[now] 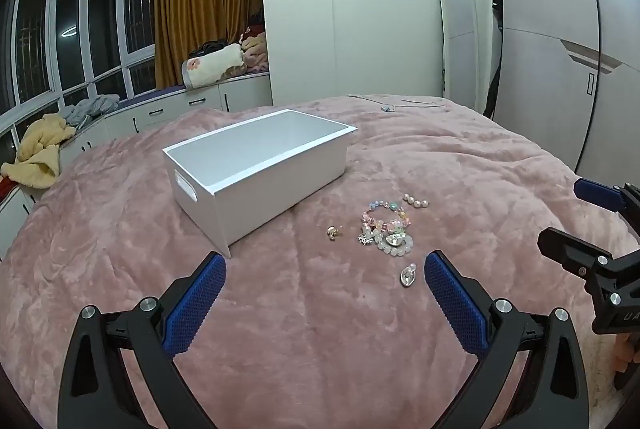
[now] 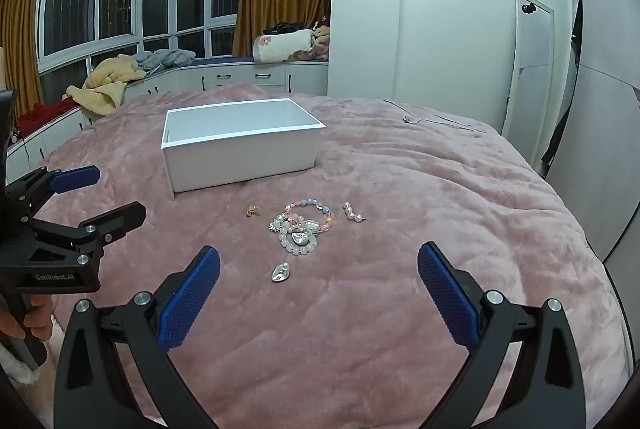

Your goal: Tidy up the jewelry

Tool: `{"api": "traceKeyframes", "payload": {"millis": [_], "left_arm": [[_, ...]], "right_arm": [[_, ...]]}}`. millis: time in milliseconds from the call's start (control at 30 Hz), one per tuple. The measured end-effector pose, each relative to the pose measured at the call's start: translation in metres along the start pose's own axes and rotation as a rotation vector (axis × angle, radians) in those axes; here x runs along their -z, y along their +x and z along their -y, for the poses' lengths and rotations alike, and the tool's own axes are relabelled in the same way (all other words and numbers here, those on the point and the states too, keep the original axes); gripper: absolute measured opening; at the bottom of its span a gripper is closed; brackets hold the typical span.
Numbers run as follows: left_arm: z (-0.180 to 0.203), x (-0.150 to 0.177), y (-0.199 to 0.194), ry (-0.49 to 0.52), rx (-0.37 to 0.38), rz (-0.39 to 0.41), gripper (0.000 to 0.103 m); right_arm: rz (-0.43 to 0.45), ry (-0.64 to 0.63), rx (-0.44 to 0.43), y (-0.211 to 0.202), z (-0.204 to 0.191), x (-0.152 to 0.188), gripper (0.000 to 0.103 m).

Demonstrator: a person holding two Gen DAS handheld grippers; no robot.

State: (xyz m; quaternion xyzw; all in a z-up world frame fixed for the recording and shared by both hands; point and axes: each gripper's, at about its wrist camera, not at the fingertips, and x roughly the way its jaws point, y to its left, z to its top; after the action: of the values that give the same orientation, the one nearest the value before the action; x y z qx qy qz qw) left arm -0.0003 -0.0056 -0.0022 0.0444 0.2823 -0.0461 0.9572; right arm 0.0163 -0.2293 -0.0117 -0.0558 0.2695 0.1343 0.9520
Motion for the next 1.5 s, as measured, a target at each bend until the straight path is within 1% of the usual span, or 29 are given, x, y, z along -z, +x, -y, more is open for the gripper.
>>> {"api": "traceKeyframes", "payload": {"millis": [833,1000,1500], "left_arm": [[-0.0032,0.0024,0.0026,-0.012,-0.003,-0.007,0.101],[-0.0049,0.0043,0.0061,-0.025,0.011,-0.016,0.101],[-0.0034,0.0055,0.0066,-0.026,0.021,-0.026,0.101]], "right_arm": [[0.007,0.001,0.003,-0.0029,-0.0012,0.0006,0.098],[0.008,0.005,0.006,-0.003,-0.0006,0.0003,0.098],[0.005,0.015,0.009,-0.0048,0.0003,-0.0012,0.098]]}}
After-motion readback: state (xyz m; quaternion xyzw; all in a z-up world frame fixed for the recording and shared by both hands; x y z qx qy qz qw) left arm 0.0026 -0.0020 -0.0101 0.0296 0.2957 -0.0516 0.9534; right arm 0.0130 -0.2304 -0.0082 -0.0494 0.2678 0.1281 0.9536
